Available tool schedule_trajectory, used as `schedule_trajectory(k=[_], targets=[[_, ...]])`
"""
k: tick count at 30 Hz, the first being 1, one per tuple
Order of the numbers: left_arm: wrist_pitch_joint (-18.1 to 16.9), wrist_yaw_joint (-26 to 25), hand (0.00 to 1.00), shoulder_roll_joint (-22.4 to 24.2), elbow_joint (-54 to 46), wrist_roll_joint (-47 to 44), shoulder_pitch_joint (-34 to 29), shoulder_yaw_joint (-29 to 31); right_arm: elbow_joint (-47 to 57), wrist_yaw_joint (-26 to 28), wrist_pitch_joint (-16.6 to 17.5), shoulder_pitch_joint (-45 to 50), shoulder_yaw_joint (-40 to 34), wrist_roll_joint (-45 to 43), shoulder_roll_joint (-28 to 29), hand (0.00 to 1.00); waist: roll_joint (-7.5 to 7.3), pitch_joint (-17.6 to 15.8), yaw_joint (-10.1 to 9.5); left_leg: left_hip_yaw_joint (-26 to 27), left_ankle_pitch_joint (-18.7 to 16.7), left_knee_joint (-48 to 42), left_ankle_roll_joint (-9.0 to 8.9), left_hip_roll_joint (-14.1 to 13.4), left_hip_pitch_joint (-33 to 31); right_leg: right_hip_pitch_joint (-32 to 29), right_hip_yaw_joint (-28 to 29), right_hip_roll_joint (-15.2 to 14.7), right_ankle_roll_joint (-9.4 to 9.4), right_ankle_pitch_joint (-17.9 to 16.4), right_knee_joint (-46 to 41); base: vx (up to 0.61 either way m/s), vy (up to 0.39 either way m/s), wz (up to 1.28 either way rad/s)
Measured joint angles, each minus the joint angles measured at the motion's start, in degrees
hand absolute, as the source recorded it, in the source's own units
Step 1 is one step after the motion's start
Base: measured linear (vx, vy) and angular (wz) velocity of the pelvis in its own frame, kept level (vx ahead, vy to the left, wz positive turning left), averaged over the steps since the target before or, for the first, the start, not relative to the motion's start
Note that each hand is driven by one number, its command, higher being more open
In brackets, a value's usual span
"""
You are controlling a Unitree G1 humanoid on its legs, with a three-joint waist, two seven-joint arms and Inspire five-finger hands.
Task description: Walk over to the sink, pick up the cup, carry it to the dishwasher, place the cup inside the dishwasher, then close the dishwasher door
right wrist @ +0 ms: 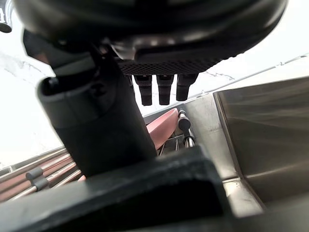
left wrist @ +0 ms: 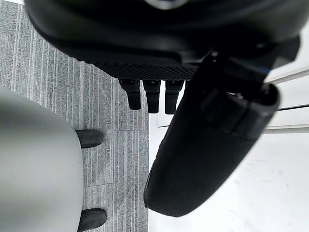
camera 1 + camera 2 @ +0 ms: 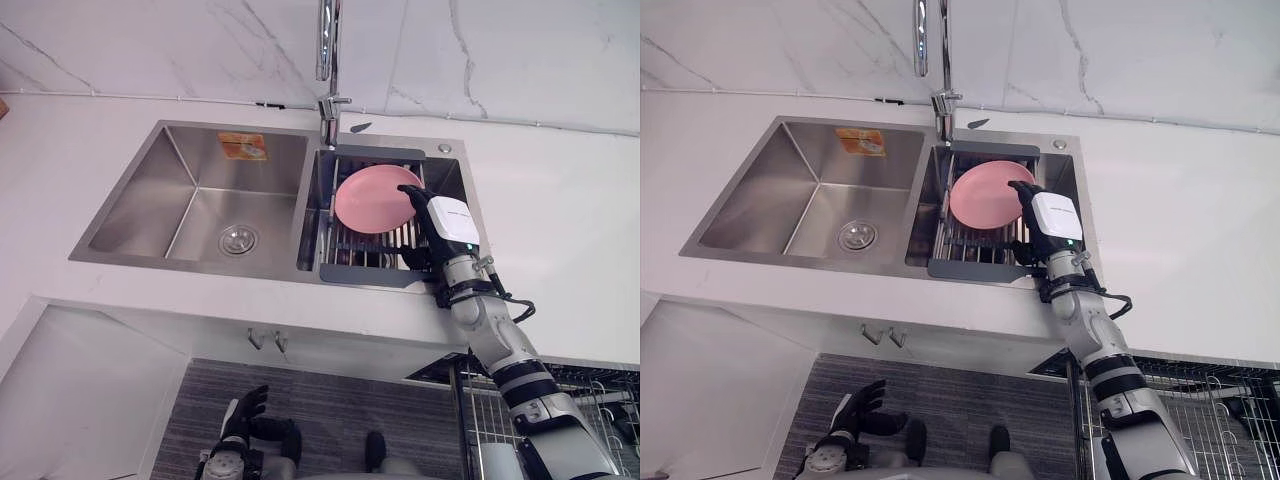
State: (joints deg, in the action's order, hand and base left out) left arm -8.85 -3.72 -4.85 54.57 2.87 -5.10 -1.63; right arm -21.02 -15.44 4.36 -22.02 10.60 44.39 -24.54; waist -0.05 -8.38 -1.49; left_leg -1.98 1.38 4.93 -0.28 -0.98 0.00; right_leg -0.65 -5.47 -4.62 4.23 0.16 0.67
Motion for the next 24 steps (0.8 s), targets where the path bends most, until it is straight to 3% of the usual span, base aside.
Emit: schedule_trajectory(k=[10,24], targets=[[-0.21,-0.01,0.90,-0.18,-0.30,-0.02,0.02,-0.01,1.04,-0.30,-0.43,0.00,-0.02,0.14,-0.03,0.90,-0.23,-0.46,0.11,-0.23,0.21,0.00,-0.02,-0.04,-0.32,-0.47,-0.14,0.01,-0.01,0.00,-0.33,0.00,0.000,0.00],[0.05,-0.01,0.90,-0.31,-0.41,0.02,0.02,0.19,10.28,-0.31,-0.16,4.55,-3.16,-5.04,1.38,0.90,-0.65,-0.83,0.69,-0.53,0.12,-0.02,-0.16,-0.23,0.68,0.72,-0.74,-0.17,0.05,-0.01,-0.52,0.01,-0.003,0.02]])
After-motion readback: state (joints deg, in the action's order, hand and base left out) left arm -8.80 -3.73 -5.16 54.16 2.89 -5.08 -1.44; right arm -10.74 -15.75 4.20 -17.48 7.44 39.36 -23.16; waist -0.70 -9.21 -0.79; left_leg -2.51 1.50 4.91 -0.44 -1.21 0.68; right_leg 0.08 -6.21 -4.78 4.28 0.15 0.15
